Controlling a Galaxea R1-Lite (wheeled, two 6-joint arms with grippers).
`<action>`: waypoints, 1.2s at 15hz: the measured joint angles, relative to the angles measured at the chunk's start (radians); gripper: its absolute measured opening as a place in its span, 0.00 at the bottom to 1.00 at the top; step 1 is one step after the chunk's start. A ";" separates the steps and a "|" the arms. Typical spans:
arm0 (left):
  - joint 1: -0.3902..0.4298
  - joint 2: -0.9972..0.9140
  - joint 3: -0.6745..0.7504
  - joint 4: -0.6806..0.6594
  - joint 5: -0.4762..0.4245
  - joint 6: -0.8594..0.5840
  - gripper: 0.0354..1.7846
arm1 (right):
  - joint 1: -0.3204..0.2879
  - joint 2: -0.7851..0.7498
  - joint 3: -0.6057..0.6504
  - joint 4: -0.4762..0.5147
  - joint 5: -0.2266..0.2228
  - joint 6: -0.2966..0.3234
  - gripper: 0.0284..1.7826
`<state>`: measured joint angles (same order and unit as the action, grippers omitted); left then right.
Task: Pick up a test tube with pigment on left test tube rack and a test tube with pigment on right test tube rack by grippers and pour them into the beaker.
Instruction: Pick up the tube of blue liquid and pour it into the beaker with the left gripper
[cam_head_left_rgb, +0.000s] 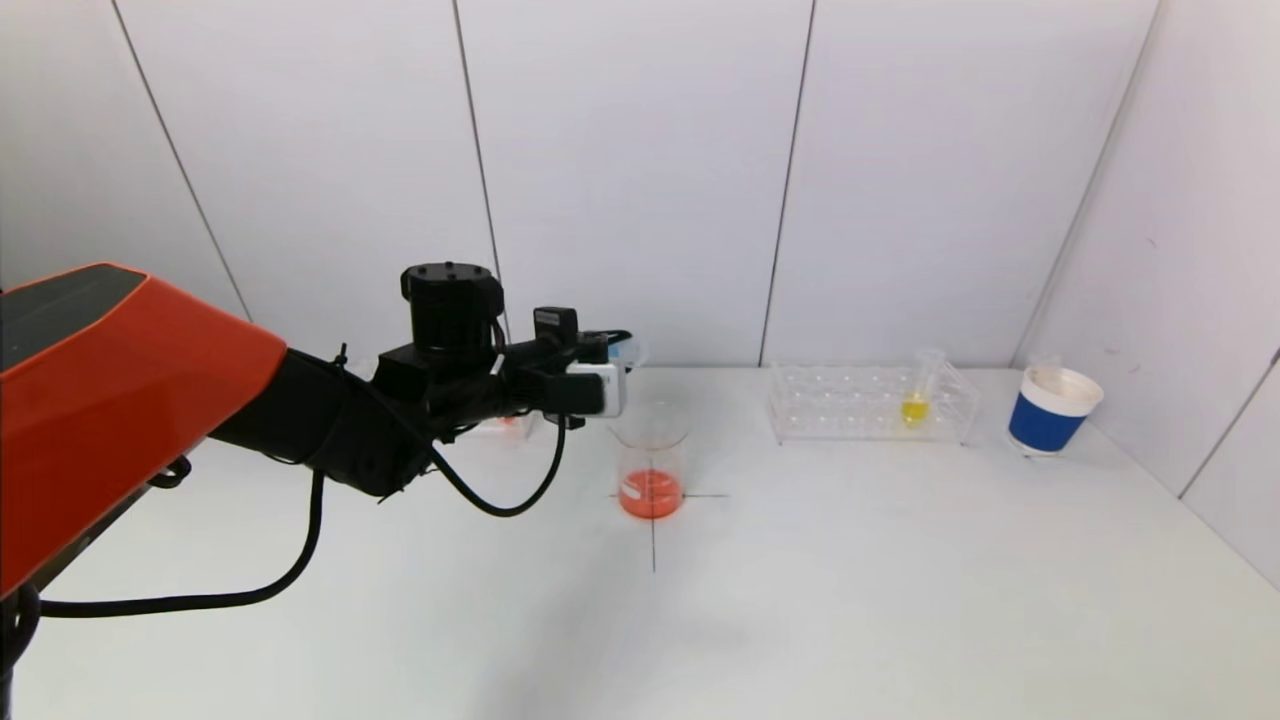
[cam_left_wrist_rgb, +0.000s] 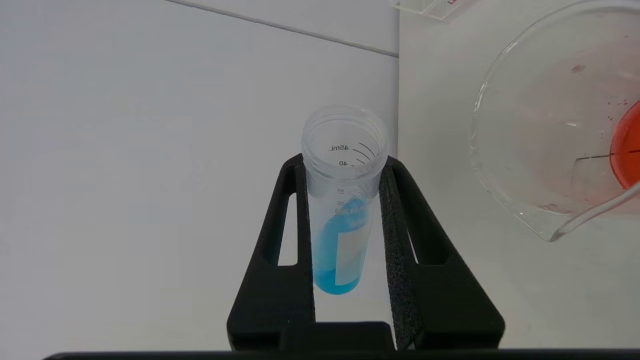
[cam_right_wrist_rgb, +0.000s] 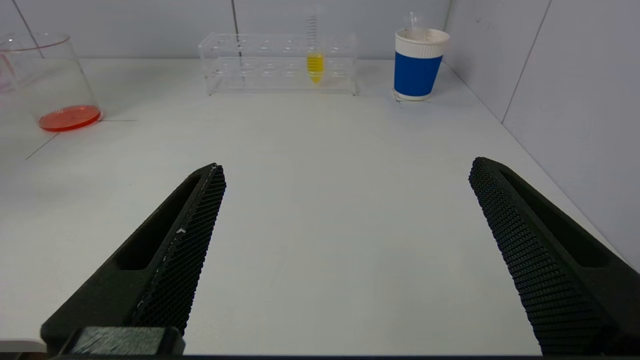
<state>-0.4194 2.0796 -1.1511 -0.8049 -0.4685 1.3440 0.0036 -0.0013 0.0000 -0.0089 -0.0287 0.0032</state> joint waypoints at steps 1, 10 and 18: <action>0.000 0.000 -0.001 0.000 -0.003 0.011 0.22 | 0.000 0.000 0.000 0.000 0.000 0.000 0.99; -0.004 -0.001 0.024 -0.114 -0.084 0.015 0.22 | 0.000 0.000 0.000 0.000 0.000 0.000 0.99; -0.004 0.004 0.107 -0.261 -0.156 0.014 0.22 | 0.000 0.000 0.000 0.000 0.000 0.000 0.99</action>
<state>-0.4238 2.0836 -1.0438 -1.0655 -0.6249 1.3581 0.0032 -0.0013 0.0000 -0.0089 -0.0287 0.0032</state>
